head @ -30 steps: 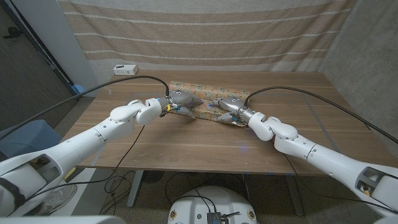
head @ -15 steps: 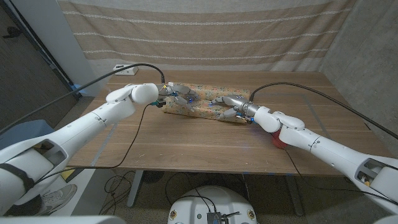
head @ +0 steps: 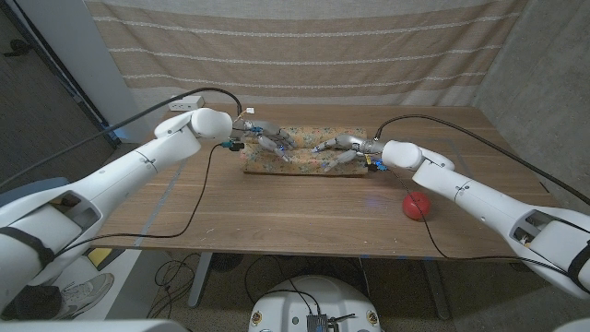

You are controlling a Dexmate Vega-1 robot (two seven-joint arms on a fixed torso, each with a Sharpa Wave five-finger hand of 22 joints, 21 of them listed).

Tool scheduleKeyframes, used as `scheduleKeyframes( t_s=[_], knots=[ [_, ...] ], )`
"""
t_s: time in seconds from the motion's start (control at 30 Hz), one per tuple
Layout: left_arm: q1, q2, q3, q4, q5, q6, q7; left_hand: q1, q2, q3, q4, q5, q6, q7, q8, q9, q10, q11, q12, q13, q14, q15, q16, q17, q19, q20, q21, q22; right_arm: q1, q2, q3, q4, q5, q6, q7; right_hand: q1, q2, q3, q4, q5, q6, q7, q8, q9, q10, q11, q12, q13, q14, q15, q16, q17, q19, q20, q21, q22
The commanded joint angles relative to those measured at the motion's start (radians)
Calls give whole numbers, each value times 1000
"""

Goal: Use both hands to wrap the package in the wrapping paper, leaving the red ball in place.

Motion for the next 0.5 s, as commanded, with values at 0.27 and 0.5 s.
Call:
scheduleKeyframes(
  t_s=[0.27, 0.5],
  knots=[
    [-50, -7, 33, 31, -91, 28, -87, -24, 6, -2, 18, 4, 0, 11, 0, 3, -1, 10, -6, 2, -6, -56, -5, 4, 70, 82, 0, 6, 136, 126, 12, 310, 347, -78, 656, 184, 163, 188, 88, 11, 307, 396, -26, -5, 565, 432, -23, 8, 797, -226, 1, -6, 596, -226, 411, -10],
    [-51, -3, 36, 32, -102, 22, -86, -35, 10, -5, 24, 3, 1, 15, 1, 3, -1, 12, -6, 1, -6, -53, -4, 4, 72, 83, 1, 6, 136, 147, 44, 343, 431, -101, 726, 185, 166, 224, 79, 28, 305, 453, -37, -4, 602, 461, -32, 6, 844, -222, -3, -9, 639, -228, 435, -17]
  ],
)
